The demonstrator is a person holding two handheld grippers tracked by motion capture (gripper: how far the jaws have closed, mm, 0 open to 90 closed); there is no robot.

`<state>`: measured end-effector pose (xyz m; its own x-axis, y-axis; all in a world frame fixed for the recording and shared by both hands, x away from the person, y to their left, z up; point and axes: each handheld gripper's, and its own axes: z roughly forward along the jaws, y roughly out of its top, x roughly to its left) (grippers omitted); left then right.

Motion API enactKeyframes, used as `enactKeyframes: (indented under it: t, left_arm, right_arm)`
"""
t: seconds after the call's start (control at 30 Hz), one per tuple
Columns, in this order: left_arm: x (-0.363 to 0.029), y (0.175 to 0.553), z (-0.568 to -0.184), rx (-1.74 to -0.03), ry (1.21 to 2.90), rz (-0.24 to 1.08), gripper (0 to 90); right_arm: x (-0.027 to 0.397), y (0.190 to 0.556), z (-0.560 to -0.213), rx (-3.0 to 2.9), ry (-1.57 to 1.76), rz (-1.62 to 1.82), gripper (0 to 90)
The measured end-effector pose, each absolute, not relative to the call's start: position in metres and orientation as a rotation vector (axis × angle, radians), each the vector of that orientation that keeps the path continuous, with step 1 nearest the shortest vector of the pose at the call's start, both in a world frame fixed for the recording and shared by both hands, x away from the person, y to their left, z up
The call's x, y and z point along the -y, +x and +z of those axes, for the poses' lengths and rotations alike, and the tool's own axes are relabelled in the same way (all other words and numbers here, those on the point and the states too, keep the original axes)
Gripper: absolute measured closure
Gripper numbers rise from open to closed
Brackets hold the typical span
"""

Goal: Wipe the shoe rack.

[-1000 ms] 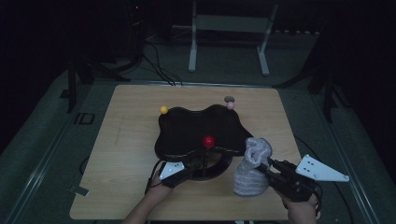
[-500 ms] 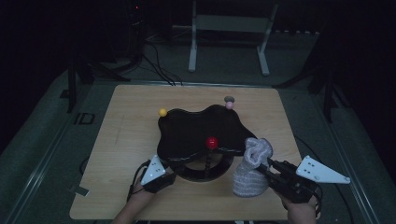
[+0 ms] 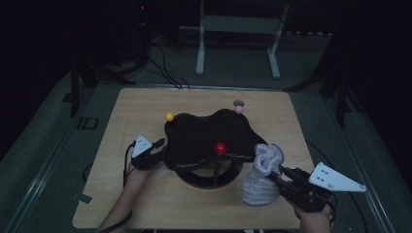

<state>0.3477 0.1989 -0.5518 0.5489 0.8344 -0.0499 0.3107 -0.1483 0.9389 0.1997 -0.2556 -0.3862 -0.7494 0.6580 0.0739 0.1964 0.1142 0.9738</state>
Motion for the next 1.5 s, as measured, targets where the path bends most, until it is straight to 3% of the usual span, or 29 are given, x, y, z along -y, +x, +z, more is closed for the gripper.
enactKeyframes:
  t: [0.47,0.53,0.63,0.73,1.5]
  left_arm:
    - [-0.189,0.399,-0.553,-0.950,1.692,0.606,59.0]
    - [-0.187,0.402,-0.552,-0.961,1.686,0.618,61.6]
    - [-0.188,0.405,-0.552,-0.992,1.662,0.620,72.5]
    - [-0.187,0.405,-0.552,-0.989,1.673,0.643,74.1]
    - [-0.209,0.341,-0.547,-0.957,1.735,0.625,74.9]
  right_arm:
    - [0.255,0.219,-0.382,-2.023,0.843,1.640,71.4]
    - [0.254,0.221,-0.383,-2.018,0.851,1.630,71.4]
    - [0.254,0.225,-0.385,-2.012,0.864,1.630,71.4]
    - [0.255,0.227,-0.385,-2.009,0.872,1.620,71.5]
    - [0.276,0.259,-0.390,-1.920,0.998,1.570,71.7]
